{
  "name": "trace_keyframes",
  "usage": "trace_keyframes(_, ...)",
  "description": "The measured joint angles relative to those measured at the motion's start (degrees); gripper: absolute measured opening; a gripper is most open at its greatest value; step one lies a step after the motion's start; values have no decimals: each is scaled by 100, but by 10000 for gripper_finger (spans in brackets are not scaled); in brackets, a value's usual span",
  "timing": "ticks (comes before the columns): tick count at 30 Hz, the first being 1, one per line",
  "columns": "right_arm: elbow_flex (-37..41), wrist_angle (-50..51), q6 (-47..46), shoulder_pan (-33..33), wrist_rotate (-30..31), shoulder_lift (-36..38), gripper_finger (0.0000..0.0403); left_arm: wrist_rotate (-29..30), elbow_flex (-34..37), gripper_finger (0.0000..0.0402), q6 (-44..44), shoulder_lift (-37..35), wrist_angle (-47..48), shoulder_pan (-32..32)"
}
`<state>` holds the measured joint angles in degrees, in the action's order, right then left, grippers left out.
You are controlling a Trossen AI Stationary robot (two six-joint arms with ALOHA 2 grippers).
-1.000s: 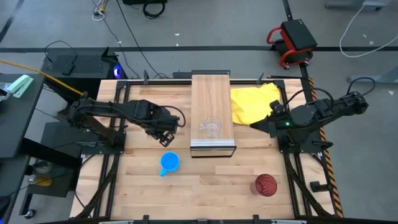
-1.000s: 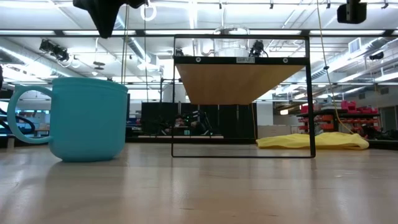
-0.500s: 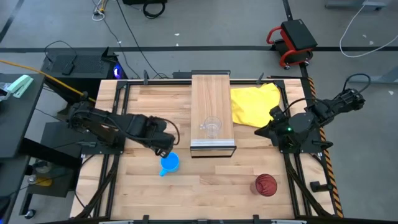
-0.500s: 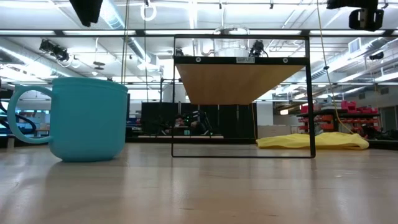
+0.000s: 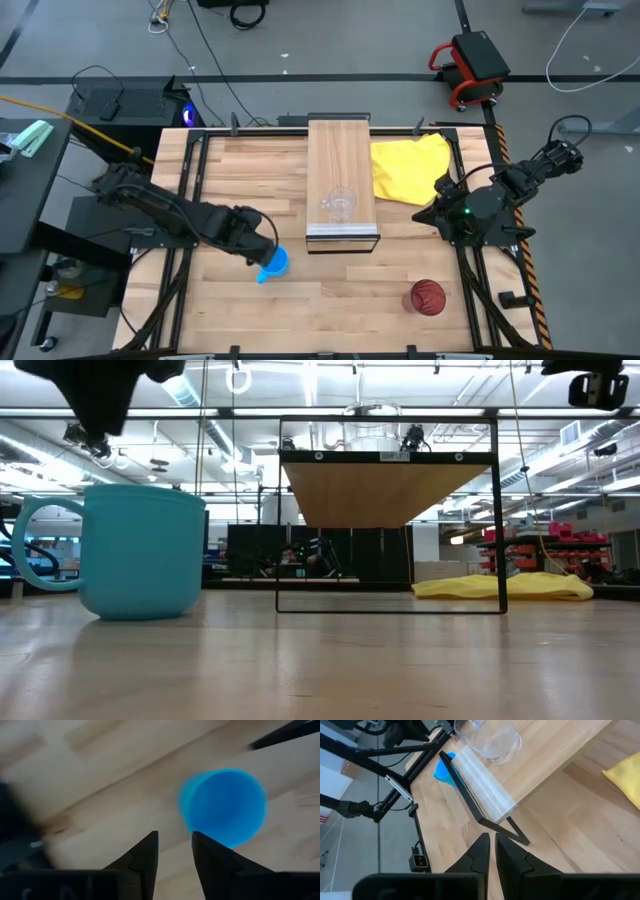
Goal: Stack small to large cups/mugs on shelf
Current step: Put the blue mug on the shelf
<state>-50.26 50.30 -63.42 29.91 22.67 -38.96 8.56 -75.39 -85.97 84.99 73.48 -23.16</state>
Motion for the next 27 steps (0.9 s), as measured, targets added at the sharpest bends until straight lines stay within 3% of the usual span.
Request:
trace_keyframes(7,0,0,0,0,1,2,35,-424,995,138,-201,-75,-1091,2)
trace_keyframes(15,0,-2,16,0,134,0,35,-420,1703,150,-261,-75,-2443,104)
trace_keyframes(27,0,49,31,-26,134,-39,35,-411,1893,121,-292,-75,-2699,346)
